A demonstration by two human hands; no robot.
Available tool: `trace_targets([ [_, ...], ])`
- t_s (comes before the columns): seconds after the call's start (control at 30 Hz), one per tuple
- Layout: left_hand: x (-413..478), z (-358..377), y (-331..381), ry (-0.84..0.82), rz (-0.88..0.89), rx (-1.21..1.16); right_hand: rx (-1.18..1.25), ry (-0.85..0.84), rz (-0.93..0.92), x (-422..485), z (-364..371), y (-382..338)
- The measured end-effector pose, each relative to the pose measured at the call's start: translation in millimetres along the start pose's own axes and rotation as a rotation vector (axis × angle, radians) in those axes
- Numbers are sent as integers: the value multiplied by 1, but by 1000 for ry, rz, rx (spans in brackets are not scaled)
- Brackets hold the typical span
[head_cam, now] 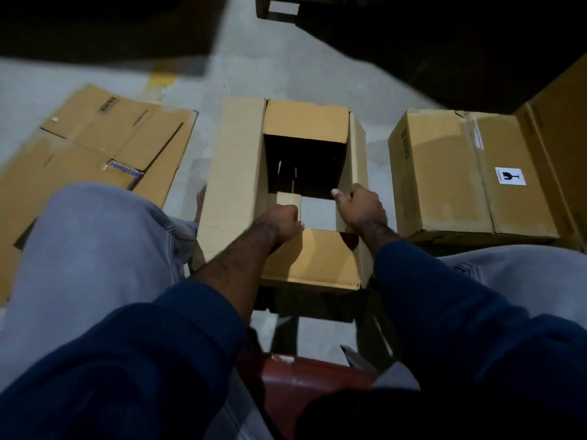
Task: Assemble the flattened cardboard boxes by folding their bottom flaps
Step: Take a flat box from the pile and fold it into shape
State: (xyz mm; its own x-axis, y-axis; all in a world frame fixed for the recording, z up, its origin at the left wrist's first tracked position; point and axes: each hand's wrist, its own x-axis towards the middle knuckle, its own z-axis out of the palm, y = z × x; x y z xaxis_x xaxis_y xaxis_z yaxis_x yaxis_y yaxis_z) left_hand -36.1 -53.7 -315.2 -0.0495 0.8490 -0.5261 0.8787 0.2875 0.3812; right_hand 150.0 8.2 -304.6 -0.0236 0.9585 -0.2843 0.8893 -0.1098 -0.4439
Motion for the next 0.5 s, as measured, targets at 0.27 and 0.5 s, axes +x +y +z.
trace_targets([
  [0.27, -51, -43, 2, -13, 19, -82, -195, -735, -107, -46, -14, -42],
  [0.5, -87, -10, -3, -362, -50, 205, -322, -907, -139, -95, 1, -36],
])
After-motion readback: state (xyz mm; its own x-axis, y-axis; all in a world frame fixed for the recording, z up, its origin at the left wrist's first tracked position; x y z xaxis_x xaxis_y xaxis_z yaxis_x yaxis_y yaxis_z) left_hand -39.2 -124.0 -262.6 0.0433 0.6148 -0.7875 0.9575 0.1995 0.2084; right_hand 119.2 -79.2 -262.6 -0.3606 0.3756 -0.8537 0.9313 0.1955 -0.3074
